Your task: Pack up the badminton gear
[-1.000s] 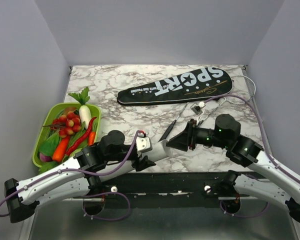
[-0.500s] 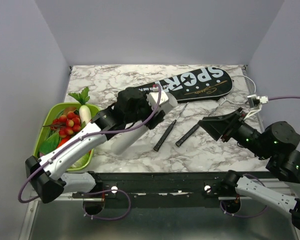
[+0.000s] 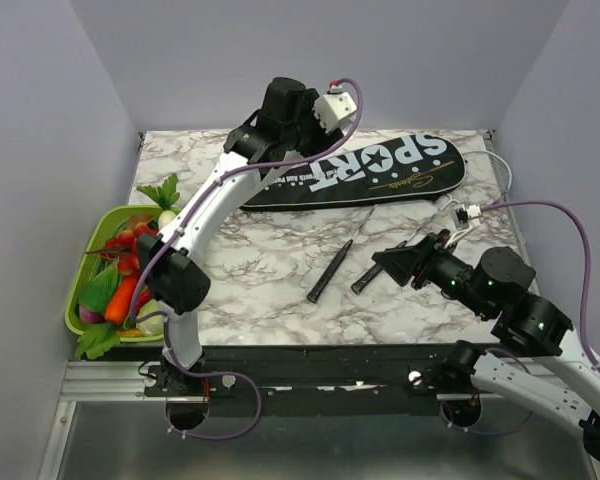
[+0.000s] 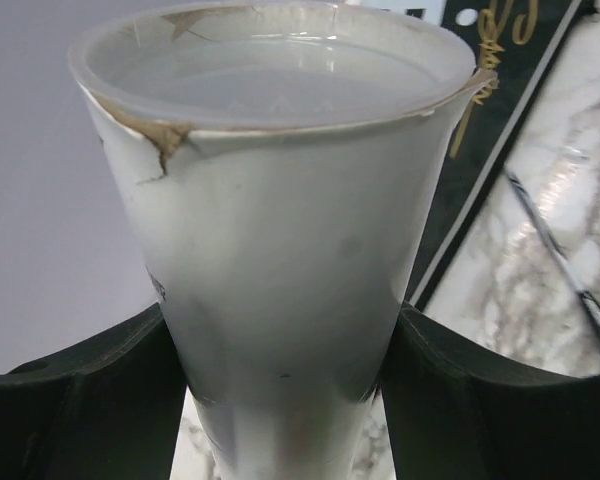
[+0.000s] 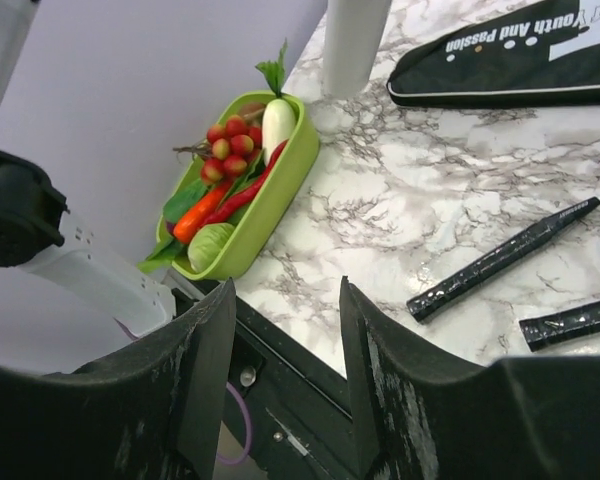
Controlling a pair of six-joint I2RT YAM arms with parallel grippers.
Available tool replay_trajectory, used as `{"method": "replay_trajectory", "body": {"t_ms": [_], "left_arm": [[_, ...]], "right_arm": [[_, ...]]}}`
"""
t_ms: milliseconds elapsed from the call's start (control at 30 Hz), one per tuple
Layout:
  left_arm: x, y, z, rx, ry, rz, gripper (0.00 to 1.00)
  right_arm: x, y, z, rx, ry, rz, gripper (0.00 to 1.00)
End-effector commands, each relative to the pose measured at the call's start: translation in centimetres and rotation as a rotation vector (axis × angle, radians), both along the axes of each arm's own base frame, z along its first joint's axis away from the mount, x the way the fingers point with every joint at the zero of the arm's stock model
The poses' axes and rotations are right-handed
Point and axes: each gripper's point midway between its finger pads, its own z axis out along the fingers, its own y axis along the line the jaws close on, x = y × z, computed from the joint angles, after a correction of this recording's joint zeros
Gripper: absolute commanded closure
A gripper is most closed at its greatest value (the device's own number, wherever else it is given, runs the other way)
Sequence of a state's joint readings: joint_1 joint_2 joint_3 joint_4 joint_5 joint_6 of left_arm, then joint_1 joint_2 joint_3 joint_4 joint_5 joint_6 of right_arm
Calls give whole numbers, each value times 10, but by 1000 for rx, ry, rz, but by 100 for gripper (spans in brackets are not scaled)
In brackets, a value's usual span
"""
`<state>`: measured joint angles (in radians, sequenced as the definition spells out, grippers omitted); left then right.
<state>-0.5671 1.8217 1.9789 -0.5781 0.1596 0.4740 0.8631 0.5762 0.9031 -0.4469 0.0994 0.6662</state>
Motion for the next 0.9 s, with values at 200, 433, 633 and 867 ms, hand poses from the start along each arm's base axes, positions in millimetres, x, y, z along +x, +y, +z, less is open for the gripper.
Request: {"method": "replay_trajectory", "body": {"t_ms": [200,433,633,867], "left_arm": [[132,65,-28,113,-149,233,100],[188,131,-77,191,-186,431,100],[215,164,-121,267,-225,545,100],[219,180,-155,240,-176,596,58]], "right_arm": [[17,22,-30,38,18,-4,46],[27,35,-40,6,18,6,46],[36,44,-49,-19,36,-5,45],[38,46,-56,-35,48,-2,41]]}}
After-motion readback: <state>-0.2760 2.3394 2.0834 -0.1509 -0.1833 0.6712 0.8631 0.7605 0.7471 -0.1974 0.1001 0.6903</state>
